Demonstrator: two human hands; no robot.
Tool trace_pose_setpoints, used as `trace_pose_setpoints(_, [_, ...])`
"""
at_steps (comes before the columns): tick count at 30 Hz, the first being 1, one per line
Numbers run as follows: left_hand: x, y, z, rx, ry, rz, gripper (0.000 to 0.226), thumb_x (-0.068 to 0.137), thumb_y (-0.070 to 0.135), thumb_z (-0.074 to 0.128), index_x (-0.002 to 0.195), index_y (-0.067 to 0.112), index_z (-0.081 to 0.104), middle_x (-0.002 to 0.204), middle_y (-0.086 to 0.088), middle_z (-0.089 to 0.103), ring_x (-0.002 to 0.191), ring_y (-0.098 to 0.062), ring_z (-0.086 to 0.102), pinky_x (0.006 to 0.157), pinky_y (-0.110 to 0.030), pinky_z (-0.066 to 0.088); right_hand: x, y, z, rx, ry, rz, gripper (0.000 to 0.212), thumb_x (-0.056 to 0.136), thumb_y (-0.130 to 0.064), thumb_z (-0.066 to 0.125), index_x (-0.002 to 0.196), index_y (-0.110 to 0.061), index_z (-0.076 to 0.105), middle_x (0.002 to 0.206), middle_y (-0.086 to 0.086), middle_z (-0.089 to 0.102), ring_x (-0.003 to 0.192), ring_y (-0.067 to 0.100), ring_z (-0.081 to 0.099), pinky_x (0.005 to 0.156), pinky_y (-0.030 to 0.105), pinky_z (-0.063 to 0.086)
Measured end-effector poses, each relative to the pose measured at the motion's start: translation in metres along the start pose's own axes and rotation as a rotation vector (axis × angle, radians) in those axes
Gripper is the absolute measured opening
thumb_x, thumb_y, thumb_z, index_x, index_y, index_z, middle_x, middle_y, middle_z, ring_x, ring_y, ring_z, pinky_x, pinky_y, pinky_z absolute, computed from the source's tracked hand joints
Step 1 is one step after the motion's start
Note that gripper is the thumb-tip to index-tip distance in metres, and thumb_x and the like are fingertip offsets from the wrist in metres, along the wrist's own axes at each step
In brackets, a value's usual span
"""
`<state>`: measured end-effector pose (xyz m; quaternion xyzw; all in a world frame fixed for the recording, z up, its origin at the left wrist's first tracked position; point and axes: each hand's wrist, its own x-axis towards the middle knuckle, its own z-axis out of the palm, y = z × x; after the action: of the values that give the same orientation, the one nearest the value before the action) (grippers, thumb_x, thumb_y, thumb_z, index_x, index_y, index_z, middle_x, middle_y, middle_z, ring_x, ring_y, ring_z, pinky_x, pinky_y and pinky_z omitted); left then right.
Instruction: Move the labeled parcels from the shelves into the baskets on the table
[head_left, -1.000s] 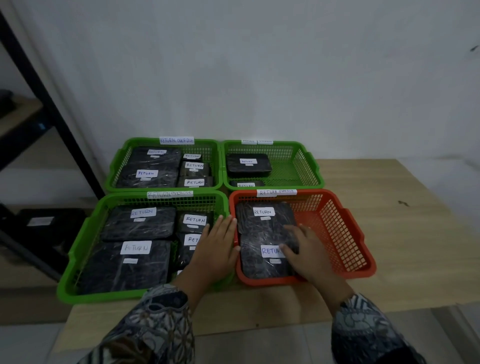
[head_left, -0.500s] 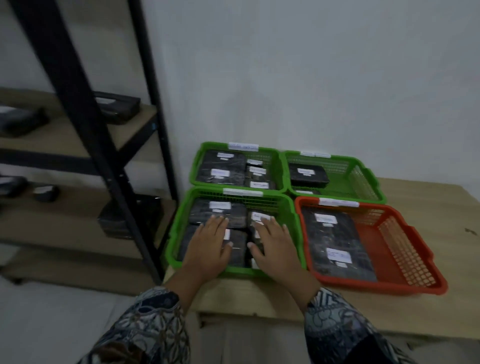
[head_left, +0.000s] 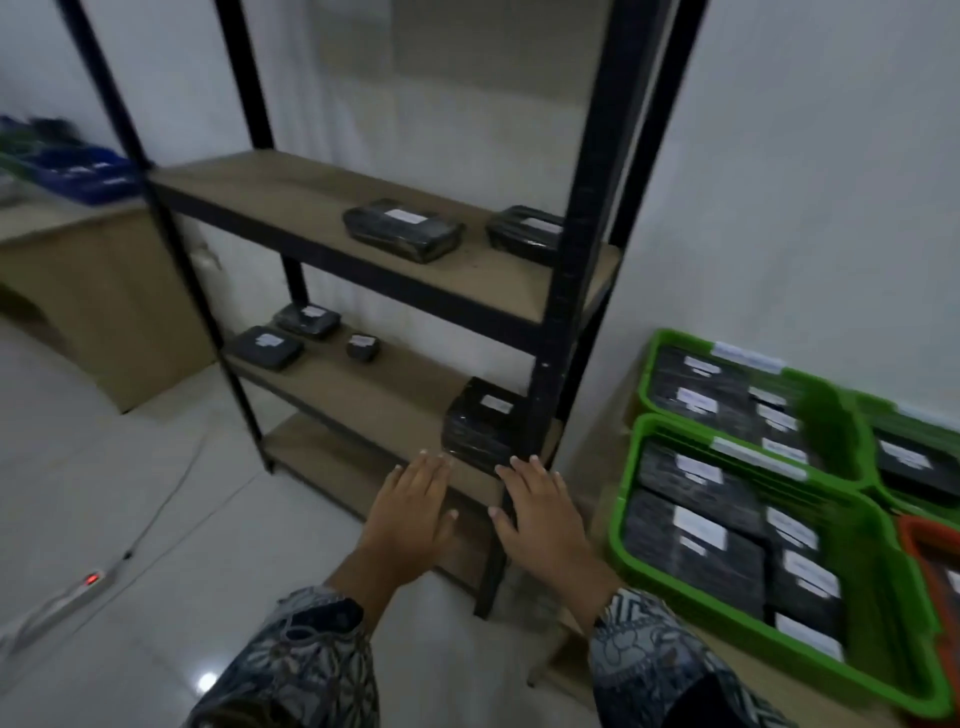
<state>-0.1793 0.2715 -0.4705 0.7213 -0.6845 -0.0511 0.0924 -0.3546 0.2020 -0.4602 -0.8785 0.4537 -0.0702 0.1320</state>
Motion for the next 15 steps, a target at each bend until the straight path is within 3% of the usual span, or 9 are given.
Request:
trace_pose_setpoints(6, [0.002, -0.079, -0.016, -0.001, 0.057, -0.128, 0.063, 0.086, 0.041, 0.029, 0.133, 0.003, 0.049, 0.137, -0.014, 0.05, 0.13, -0.032, 0.041, 0.103, -0.05, 0.037, 0.066, -0.057, 0.019, 0.017, -0.049, -0.06, 0.059, 0.096, -0.04, 0.039, 0.148, -0.019, 0.023, 0.158, 0.0, 0.017, 0.147, 0.02, 0.005, 0.119, 0.039, 0.003])
trace_pose_setpoints(10, [0.021, -0.123, -0.017, -0.031, 0.053, -0.198, 0.059, 0.096, 0.035, 0.038, 0.147, 0.008, 0.025, 0.153, -0.008, 0.024, 0.143, -0.024, 0.013, 0.116, -0.043, 0.017, 0.113, -0.081, 0.029, 0.004, -0.069, -0.098, 0.059, 0.096, -0.038, 0.041, 0.148, -0.018, 0.022, 0.157, 0.002, 0.018, 0.147, 0.021, 0.006, 0.119, 0.039, 0.004])
trace_pose_setpoints(15, [0.065, -0.174, -0.019, -0.005, 0.015, -0.237, 0.062, 0.098, 0.038, 0.033, 0.15, 0.012, 0.011, 0.157, -0.005, 0.01, 0.144, -0.02, 0.002, 0.117, -0.038, 0.007, 0.185, -0.109, 0.05, 0.006, -0.097, -0.132, 0.06, 0.097, -0.039, 0.04, 0.149, -0.018, 0.019, 0.158, 0.003, 0.016, 0.147, 0.021, 0.003, 0.119, 0.04, 0.003])
